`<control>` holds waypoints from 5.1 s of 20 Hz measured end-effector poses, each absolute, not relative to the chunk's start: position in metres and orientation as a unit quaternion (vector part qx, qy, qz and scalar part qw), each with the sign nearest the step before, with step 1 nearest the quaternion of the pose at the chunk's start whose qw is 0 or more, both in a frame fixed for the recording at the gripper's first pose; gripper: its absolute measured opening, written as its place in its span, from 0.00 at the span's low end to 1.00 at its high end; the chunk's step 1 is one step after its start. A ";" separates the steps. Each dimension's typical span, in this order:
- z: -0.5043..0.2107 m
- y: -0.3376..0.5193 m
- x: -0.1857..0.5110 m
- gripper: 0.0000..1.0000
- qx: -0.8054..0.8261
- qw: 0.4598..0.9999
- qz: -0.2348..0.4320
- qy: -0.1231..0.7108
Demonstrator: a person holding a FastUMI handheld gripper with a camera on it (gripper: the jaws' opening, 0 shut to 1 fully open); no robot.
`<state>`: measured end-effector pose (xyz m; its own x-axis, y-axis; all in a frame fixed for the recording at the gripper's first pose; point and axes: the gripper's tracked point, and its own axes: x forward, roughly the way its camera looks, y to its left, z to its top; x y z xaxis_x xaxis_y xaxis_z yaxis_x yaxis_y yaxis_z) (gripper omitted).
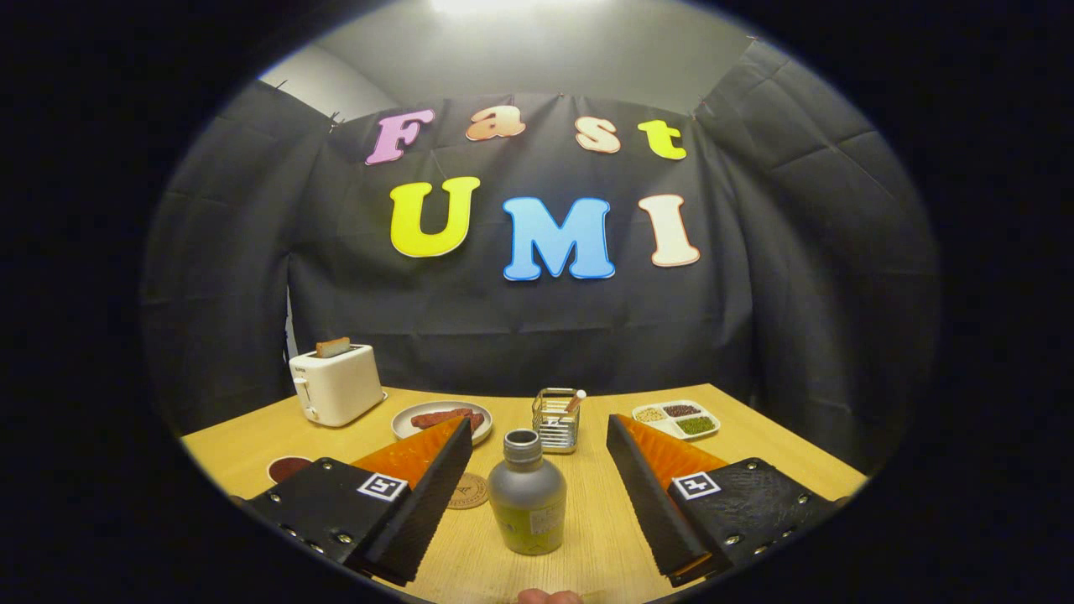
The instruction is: Take the bottle from table, then pour the juice into the cup, finally place the bottle on the coaster
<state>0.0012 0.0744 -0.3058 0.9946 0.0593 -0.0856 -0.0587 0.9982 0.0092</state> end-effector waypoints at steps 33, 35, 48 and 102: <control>-0.335 0.132 0.012 0.78 -0.349 0.919 0.123 0.137; -0.339 0.139 0.009 0.78 -0.379 0.904 0.139 0.140; -0.357 0.175 0.016 0.78 -0.565 0.790 0.204 0.118; -0.315 0.236 0.044 0.78 -0.829 0.494 0.259 -0.048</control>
